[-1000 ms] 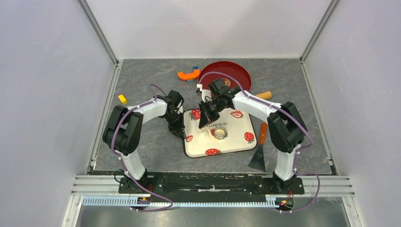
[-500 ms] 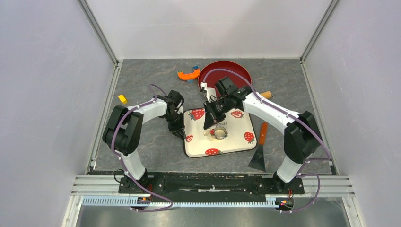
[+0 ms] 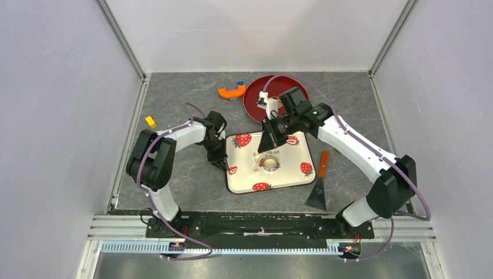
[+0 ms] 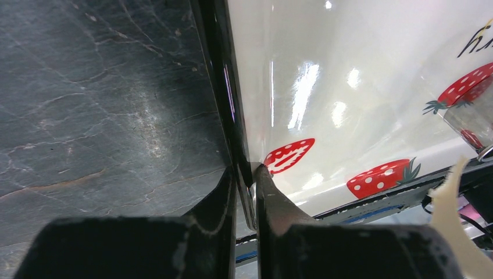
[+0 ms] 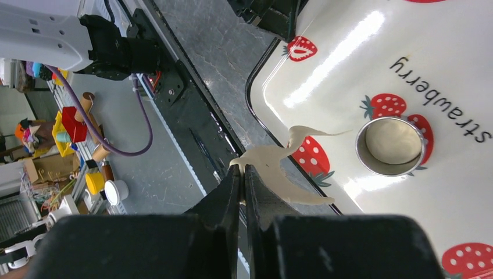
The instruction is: Roll out the dumpling wrappers from the dough
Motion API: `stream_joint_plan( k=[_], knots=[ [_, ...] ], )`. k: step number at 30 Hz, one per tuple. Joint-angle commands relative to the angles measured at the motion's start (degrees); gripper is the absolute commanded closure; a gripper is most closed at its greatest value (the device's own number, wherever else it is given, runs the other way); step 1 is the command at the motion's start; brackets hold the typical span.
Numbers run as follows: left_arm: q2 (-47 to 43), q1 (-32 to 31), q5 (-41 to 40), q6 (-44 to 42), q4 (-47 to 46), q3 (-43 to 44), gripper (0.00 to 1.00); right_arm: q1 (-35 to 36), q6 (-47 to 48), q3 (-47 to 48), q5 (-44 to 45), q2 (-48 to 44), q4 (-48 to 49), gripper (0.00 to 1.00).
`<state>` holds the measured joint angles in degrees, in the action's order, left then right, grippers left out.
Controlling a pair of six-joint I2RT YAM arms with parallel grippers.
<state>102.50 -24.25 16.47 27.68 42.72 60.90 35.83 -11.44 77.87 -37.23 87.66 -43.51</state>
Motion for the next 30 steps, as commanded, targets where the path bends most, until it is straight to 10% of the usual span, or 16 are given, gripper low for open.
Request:
stream_joint_plan(
  k=[1, 30],
  knots=[
    [3.50, -1.58, -8.53, -4.94, -0.36, -2.29, 0.98, -2.96, 0.83, 1.73, 0.59, -3.90, -0.27, 0.94],
    [3.14, -2.03, -9.10, -5.43, 0.09, -2.46, 0.98, -20.96, 6.57, 3.11, 6.86, 10.75, 9.08, 0.94]
  ],
)
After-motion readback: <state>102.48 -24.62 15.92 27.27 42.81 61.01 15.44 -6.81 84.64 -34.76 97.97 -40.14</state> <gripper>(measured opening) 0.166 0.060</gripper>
